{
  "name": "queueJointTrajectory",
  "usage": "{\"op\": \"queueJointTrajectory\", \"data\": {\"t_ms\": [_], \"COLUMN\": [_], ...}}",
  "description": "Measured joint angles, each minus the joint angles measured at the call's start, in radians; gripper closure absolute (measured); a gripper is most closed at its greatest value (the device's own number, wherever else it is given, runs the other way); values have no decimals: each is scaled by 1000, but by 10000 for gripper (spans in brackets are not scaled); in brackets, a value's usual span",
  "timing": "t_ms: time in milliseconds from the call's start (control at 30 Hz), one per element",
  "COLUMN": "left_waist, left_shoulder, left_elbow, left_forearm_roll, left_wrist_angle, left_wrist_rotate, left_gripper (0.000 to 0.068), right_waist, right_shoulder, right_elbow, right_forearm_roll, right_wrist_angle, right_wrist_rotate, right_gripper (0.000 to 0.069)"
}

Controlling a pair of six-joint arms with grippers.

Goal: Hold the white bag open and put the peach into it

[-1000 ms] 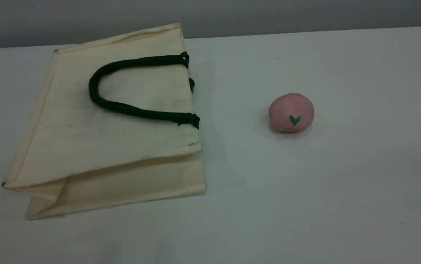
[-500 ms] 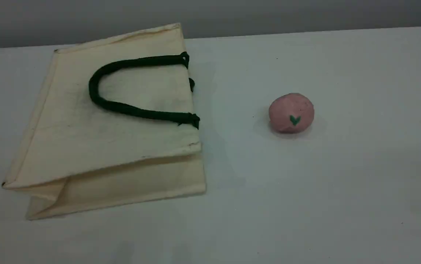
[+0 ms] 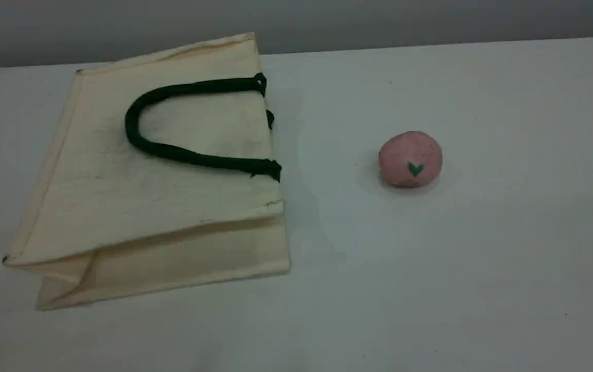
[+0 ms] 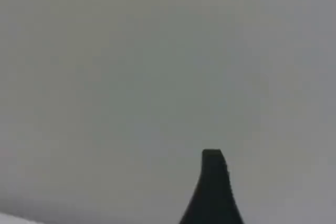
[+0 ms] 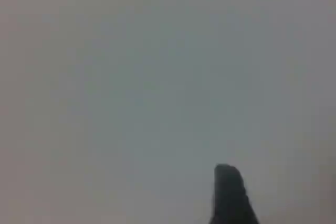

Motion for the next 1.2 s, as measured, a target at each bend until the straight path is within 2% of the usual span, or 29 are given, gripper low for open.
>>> {"op": "queueJointTrajectory", "data": {"t_ms": [100, 300, 400, 533, 767, 1000, 1200], "left_waist": [0, 0, 0, 0, 0, 0, 0], "left_shoulder": [1, 83, 156, 275, 491, 667, 789], "left_elbow": [-61, -187, -246, -310, -395, -486, -595], "left_forearm_roll": [2, 3, 0, -1, -6, -6, -23], "left_wrist_angle": [57, 238, 327, 396, 464, 456, 456], "left_wrist_rotate": [1, 13, 61, 142, 229, 374, 372], "left_gripper": [174, 174, 174, 174, 174, 174, 174], "right_waist": [0, 0, 0, 0, 0, 0, 0], "right_shoulder": [48, 166, 224, 281, 328, 381, 476], "right_elbow": [-91, -248, -300, -331, -380, -417, -452], "right_forearm_roll": [-1, -6, -6, -4, -2, -2, -5], "right_wrist_angle": [96, 265, 315, 320, 319, 305, 316], "right_wrist_rotate": [-3, -85, -143, -194, -234, -263, -281], "right_gripper": [307, 307, 307, 307, 307, 307, 307]}}
